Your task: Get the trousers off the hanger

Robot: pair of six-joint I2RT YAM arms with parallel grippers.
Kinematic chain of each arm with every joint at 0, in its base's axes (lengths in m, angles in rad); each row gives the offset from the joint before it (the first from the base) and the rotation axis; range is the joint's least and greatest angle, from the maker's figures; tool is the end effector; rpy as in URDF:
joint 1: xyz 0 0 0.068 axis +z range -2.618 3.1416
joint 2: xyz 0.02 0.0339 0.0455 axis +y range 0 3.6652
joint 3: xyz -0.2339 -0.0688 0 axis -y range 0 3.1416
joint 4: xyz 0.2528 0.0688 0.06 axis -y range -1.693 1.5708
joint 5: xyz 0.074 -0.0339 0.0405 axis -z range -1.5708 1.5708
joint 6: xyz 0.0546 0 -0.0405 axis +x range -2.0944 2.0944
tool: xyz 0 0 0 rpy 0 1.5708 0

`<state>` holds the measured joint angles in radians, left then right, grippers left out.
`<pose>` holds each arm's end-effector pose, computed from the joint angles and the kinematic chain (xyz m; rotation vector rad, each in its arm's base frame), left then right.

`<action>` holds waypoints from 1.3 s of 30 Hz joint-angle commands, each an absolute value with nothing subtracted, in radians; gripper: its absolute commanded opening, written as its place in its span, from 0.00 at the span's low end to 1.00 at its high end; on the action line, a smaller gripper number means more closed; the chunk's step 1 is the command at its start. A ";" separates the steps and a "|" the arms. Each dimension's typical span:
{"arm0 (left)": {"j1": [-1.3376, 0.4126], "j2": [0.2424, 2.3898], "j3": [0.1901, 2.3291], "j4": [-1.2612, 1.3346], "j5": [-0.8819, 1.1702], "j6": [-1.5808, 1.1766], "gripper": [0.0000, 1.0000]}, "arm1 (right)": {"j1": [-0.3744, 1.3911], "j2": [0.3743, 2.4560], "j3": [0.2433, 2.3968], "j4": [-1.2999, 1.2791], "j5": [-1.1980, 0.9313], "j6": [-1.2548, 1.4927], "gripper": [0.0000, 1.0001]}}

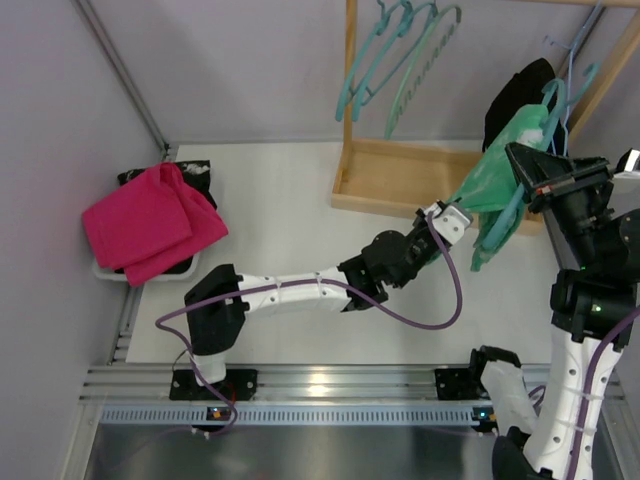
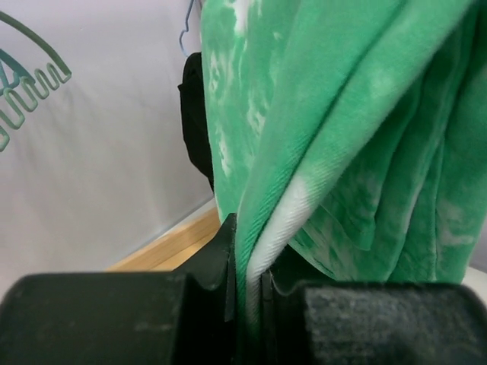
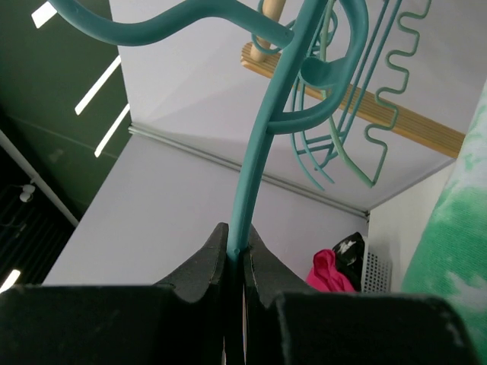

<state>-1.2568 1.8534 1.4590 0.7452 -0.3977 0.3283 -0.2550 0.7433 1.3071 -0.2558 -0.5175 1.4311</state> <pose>0.1617 -0.4295 0.3391 0.6211 1.1056 -0.5610 0.1473 -0.0105 0.4944 0.6789 1.2553 1.3135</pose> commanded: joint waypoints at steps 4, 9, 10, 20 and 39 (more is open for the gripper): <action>-1.244 1.686 1.529 0.743 -0.465 0.356 0.00 | -0.236 0.698 1.152 -0.123 -0.577 1.313 0.00; -1.224 1.617 1.598 0.644 -0.457 0.318 0.00 | -0.238 0.663 1.010 -0.144 -0.612 1.217 0.00; -1.221 1.612 1.633 0.609 -0.459 0.310 0.00 | -0.238 0.657 0.988 -0.137 -0.618 1.191 0.00; -1.209 1.565 1.810 0.486 -0.485 0.288 0.00 | -0.238 0.623 0.821 -0.238 -0.595 0.988 0.00; -1.187 1.537 2.169 0.385 -0.551 0.377 0.00 | -0.236 0.629 0.638 -0.282 -0.552 0.743 0.00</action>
<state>-1.1980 1.6806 2.0575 0.1226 -0.5190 0.3489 -0.2363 0.6270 0.6292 -0.2813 -0.5858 0.8383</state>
